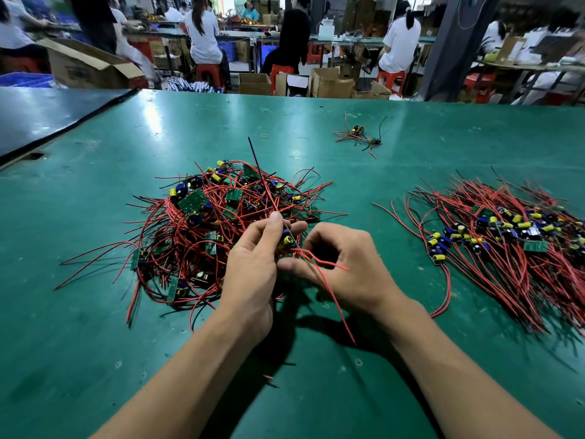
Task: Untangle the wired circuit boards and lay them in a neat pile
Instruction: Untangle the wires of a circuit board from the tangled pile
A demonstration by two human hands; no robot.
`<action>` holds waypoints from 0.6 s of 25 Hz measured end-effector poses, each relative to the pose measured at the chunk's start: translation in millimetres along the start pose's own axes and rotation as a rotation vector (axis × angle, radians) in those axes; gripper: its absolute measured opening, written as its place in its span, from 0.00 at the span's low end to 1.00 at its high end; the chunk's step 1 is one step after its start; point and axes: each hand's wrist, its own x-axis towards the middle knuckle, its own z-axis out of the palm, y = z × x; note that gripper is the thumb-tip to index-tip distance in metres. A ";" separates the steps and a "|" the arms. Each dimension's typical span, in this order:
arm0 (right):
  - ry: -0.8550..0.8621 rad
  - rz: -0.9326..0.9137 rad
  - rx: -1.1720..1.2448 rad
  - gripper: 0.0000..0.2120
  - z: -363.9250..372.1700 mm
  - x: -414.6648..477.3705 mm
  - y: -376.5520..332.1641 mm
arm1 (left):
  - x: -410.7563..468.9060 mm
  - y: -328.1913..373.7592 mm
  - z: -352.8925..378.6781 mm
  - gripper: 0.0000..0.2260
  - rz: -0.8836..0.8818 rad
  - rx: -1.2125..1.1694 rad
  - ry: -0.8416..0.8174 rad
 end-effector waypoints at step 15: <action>-0.133 0.577 1.099 0.13 -26.5 10.0 -11.9 | -0.5 -1.5 -11.9 0.15 -0.259 -0.255 -0.545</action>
